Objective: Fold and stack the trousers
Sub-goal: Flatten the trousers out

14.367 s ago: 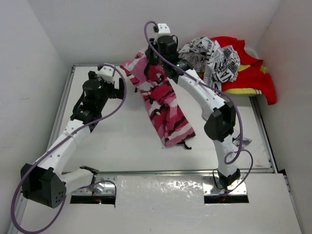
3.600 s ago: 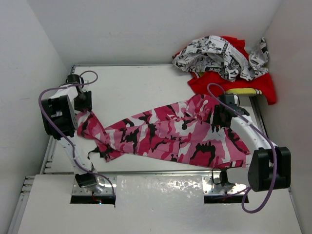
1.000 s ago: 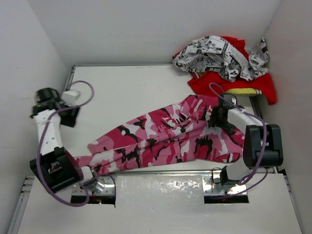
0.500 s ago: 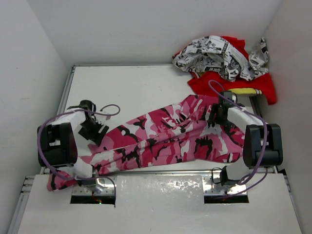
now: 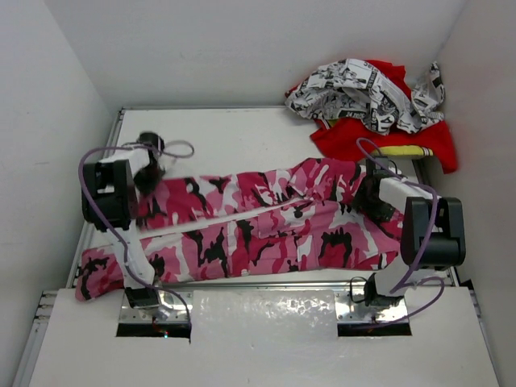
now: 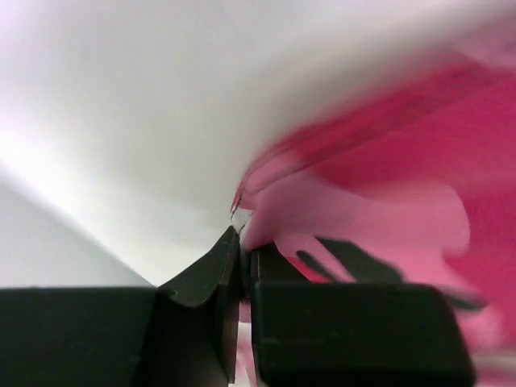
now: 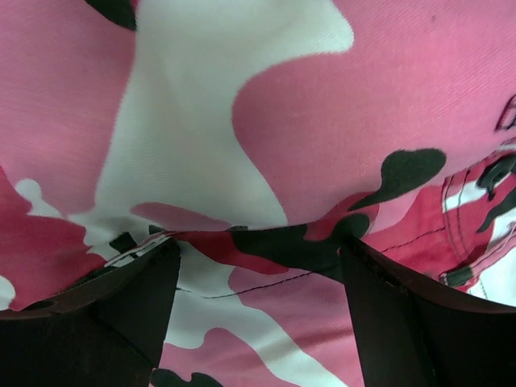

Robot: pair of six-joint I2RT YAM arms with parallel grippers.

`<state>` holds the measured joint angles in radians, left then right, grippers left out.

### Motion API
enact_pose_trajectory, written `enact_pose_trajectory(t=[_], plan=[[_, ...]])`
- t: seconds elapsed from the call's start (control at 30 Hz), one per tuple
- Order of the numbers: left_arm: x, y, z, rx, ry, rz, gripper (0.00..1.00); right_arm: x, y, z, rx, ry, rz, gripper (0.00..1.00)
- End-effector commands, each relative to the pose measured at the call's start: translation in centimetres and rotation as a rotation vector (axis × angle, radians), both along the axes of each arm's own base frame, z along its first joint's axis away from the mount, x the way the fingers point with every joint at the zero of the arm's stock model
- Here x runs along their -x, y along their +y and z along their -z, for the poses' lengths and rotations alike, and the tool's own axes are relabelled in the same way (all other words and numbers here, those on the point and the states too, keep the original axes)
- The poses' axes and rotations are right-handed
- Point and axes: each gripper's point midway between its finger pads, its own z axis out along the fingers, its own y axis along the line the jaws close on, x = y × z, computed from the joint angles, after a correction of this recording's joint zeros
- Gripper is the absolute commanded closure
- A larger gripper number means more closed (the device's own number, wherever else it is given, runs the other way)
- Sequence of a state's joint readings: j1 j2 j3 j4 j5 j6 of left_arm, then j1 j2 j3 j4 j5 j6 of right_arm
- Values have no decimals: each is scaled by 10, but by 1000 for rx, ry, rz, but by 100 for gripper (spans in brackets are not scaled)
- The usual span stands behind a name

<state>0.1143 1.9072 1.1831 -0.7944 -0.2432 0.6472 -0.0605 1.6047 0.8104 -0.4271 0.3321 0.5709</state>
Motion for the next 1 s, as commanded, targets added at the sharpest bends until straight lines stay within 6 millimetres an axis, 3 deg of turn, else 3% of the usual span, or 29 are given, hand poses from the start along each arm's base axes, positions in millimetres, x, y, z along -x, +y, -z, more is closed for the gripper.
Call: enact_pose_trajectory(t=[0.0,0.03,0.07,0.1,0.13,0.17,0.2,0.3,0.33,0.37,0.5,0.53,0.57,0.6,0.63,0.67,0.7,0.73,0.77,0.8,0.83,0.93,0.97], plan=[[-168,42,-66,-129,-573,-65,100,-3,0,0,1,-17,45,24],[-184,43,-74,-126,-612,-82,100,-3,0,-2,8,-8,30,24],[-214,43,-94,-109,-688,-87,100,-6,0,-5,14,-9,21,24],[-227,43,-102,-99,-722,-93,100,-10,-1,-8,18,-12,-4,24],[-234,39,-91,-68,-700,-90,100,-15,1,-12,14,-24,-24,24],[-251,38,-111,-57,-746,-81,98,-19,6,-14,-4,-33,-51,24],[-255,38,-114,-47,-744,-76,80,-27,8,-19,-5,-54,-85,23],[-251,38,-116,-25,-704,-100,43,-42,15,-40,-29,-123,-127,22],[-246,42,-125,-24,-713,-119,42,-45,14,-47,-27,-141,-134,22],[-239,46,-130,-25,-705,-140,34,-50,12,-58,-15,-156,-141,21],[-176,81,-155,-30,-649,-287,32,-46,0,-89,-13,-205,-79,19],[-139,99,-159,-8,-618,-362,32,-40,-3,-91,-28,-213,-49,19],[-119,108,-161,5,-608,-398,32,-33,-16,-101,-40,-251,15,19],[-99,116,-159,12,-585,-414,33,-21,-18,-93,-72,-248,73,18],[-76,120,-171,24,-595,-423,33,-13,-19,-91,-109,-261,108,18],[-26,141,-155,16,-523,-475,33,2,-28,-86,-136,-278,183,18],[-15,136,-136,28,-461,-455,33,10,-32,-84,-136,-281,211,18],[17,147,-134,14,-428,-494,33,17,-36,-82,-133,-279,234,18],[48,141,-107,35,-332,-514,32,26,-42,-79,-115,-266,257,18],[68,142,-96,36,-279,-503,32,39,-43,-74,-96,-224,272,18],[103,146,-76,41,-216,-556,31,48,-48,-72,-71,-197,291,18],[143,164,-50,21,-173,-619,29,73,-58,-64,-13,-124,349,16],[153,159,-37,41,-145,-623,29,79,-62,-63,7,-115,374,15]])
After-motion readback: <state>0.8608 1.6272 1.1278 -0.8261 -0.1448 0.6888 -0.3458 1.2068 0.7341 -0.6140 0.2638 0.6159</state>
